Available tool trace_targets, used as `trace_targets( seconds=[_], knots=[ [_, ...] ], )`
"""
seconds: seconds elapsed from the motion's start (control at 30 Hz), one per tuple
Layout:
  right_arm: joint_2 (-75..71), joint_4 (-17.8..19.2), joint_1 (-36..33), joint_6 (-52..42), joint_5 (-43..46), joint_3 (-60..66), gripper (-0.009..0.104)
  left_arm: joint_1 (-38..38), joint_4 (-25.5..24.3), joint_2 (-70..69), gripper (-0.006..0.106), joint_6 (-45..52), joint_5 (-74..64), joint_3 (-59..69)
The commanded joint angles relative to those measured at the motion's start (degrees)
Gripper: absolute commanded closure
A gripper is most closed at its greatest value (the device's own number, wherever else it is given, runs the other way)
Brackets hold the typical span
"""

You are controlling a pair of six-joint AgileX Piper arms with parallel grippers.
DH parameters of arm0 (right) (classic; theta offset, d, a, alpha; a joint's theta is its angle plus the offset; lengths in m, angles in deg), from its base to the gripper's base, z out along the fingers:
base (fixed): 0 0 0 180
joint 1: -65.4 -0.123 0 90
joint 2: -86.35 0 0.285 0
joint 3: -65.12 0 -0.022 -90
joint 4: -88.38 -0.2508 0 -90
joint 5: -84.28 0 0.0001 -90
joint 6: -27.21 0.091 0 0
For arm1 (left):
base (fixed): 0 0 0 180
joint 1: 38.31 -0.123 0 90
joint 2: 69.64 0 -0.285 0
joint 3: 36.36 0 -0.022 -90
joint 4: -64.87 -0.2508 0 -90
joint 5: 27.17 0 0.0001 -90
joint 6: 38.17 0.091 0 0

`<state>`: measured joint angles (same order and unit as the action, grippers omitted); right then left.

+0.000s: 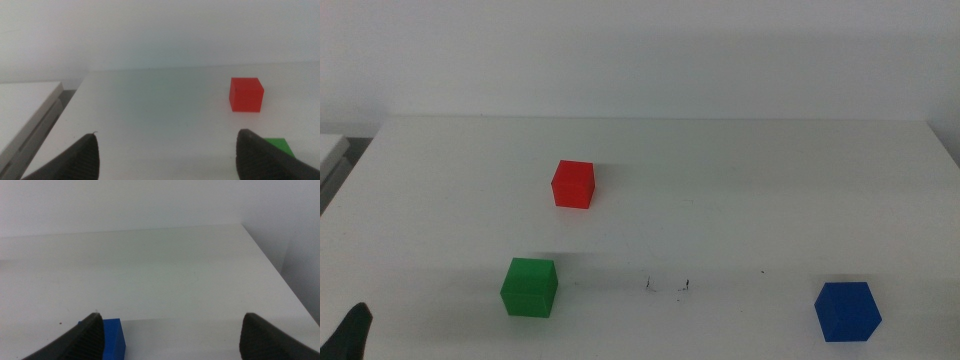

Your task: Stack red cubes first, then green, then blue cubes in a specific spot.

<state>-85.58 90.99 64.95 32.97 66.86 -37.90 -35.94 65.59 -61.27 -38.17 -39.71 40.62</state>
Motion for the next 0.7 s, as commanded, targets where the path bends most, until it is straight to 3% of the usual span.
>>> trace_targets(
  seconds=[0.0, 0.2, 0.37, 0.53, 0.67],
  knots=[
    [-0.3, 0.2, 0.5, -0.2, 0.8, 0.2, 0.002, 0.0, 0.1, 3.2, 0.007, 0.0, -0.3, -2.9],
    [-0.3, 0.2, 0.5, -0.2, 0.8, 0.2, 0.002, 0.0, 4.0, 27.5, 0.007, 0.0, -16.9, -23.5],
    [-0.3, 0.2, 0.5, -0.2, 0.8, 0.2, 0.002, 0.0, -0.3, 48.8, 0.007, -6.7, -32.1, -44.8],
    [-0.3, 0.2, 0.5, -0.2, 0.8, 0.2, 0.002, 0.9, 0.2, 68.7, 0.007, -7.5, -47.0, -64.8],
    [-0.3, 0.2, 0.5, -0.2, 0.8, 0.2, 0.002, 5.6, 0.1, 82.7, 0.007, -7.3, -48.8, -77.2]
  ],
)
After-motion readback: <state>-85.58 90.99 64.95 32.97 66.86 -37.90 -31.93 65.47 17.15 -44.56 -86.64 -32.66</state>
